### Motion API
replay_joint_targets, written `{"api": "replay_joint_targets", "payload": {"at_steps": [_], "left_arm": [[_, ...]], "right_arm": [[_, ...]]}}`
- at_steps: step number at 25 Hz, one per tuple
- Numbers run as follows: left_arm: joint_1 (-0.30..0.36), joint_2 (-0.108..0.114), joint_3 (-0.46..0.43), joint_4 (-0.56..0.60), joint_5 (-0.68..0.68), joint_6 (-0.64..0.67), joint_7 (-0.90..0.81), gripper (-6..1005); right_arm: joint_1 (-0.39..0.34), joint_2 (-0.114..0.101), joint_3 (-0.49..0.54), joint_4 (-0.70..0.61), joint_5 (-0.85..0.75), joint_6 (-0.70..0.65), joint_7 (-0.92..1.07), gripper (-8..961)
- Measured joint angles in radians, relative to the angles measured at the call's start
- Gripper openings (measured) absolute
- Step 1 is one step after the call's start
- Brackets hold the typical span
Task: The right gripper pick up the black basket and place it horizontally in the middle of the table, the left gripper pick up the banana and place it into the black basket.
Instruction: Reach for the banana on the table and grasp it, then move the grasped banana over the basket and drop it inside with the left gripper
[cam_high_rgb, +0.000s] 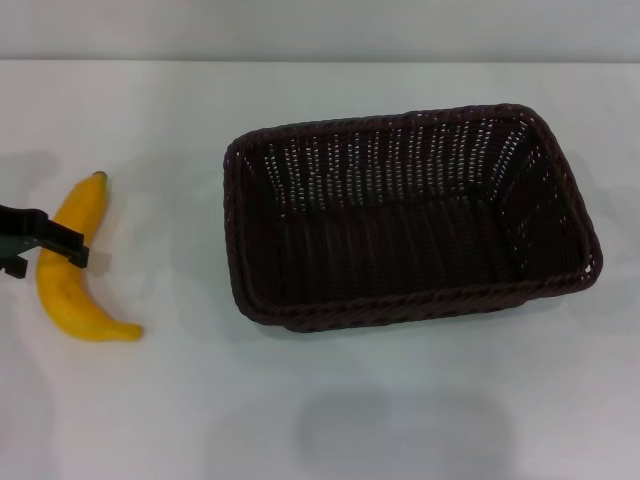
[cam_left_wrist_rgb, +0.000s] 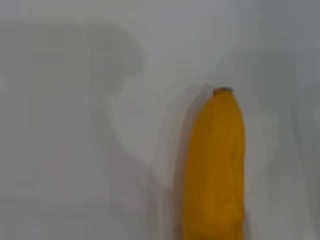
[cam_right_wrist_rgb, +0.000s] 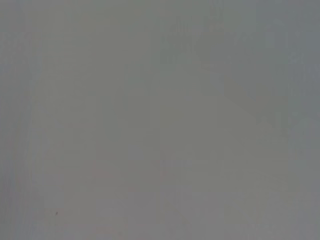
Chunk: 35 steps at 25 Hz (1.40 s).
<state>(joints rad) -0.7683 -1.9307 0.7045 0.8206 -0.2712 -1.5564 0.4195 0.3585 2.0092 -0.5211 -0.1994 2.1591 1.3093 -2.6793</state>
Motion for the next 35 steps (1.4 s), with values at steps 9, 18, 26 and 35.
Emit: {"api": "replay_joint_targets", "payload": {"at_steps": [9,18,26,35], "left_arm": [[0.003,-0.010,0.004,-0.025,0.046,0.054,-0.019,835],[-0.010,-0.006,0.010,-0.060,0.065,0.100,0.012,834],[-0.015,-0.019,0.090,-0.043,0.085,0.137,0.014,597],[0.128,-0.013,0.087,0.388,-0.410,-0.074,0.270,508]], "right_arm": [[0.008,0.001,0.000,0.003,0.002,-0.003,0.000,859],[0.012,0.002,0.004,0.016,0.005,-0.003,-0.001,859],[0.013,0.002,0.004,0.021,0.005,-0.005,-0.001,859],[0.015,0.002,0.008,0.028,0.007,-0.010,0.003,859]]}}
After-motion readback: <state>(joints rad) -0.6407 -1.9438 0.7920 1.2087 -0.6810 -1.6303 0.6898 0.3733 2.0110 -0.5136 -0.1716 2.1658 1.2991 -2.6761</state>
